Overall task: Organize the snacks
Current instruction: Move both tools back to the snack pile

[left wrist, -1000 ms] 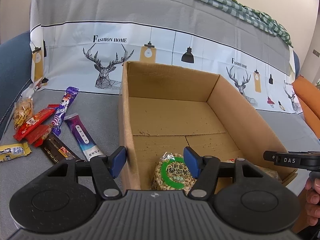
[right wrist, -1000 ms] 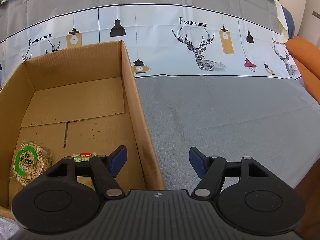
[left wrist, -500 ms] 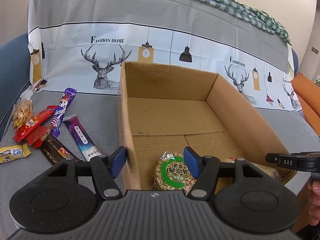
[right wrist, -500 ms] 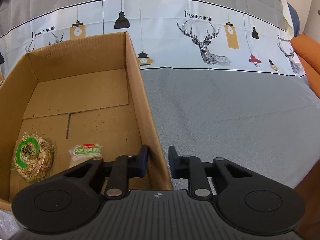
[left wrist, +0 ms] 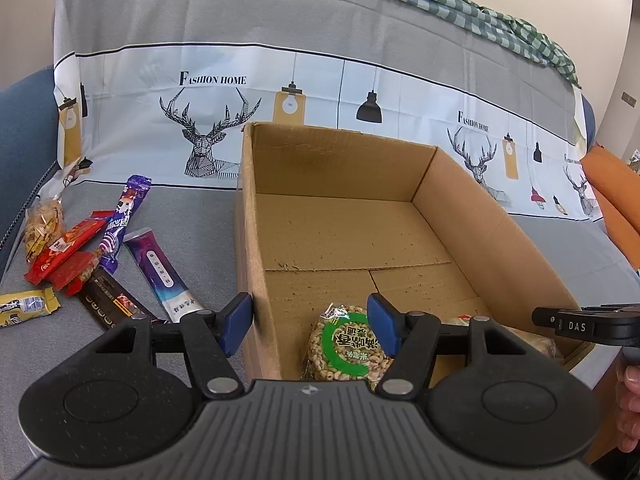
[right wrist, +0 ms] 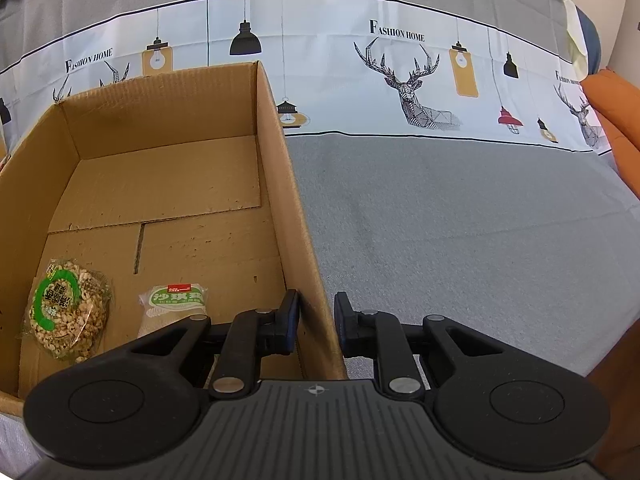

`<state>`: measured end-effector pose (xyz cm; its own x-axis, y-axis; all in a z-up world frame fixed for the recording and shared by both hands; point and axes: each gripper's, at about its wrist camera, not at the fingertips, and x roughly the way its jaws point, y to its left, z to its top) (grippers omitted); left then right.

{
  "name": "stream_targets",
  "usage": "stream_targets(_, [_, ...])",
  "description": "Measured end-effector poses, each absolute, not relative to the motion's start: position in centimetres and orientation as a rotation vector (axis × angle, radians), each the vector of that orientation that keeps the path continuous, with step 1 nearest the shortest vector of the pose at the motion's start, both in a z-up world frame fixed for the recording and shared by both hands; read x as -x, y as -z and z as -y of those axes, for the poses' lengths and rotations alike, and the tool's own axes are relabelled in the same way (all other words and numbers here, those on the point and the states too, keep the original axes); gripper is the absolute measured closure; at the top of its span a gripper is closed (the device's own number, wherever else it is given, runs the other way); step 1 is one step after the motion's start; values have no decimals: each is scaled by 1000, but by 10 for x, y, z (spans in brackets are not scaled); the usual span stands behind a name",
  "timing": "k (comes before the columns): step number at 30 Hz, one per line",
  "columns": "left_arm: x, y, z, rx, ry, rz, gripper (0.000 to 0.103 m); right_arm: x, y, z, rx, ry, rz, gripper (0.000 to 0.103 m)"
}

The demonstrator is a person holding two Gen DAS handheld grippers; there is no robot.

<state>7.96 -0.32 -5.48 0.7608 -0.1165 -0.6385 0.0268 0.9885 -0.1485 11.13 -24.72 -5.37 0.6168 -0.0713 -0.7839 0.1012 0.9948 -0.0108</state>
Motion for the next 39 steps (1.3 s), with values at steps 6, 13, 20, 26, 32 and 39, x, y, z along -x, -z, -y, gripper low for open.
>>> stream_targets(6, [-75, 52, 4, 116, 99, -689, 35, -108, 42, 248, -85, 93, -836, 78])
stream_targets(13, [-36, 18, -19, 47, 152, -554, 35, -92, 14, 229, -109, 79, -675, 68])
stream_targets(20, [-28, -16, -70, -155, 211, -536, 68, -70, -11, 176, -85, -49, -511, 68])
stream_targets(26, [-48, 22, -139, -146, 113, -629, 84, -57, -22, 110, -25, -268, -408, 68])
stream_targets(32, [-61, 61, -193, -146, -38, -748, 84, -50, -22, 38, 8, -467, -413, 68])
stream_targets(39, [-76, 72, -199, -175, -117, -766, 54, -71, 3, -49, 32, -541, -532, 69])
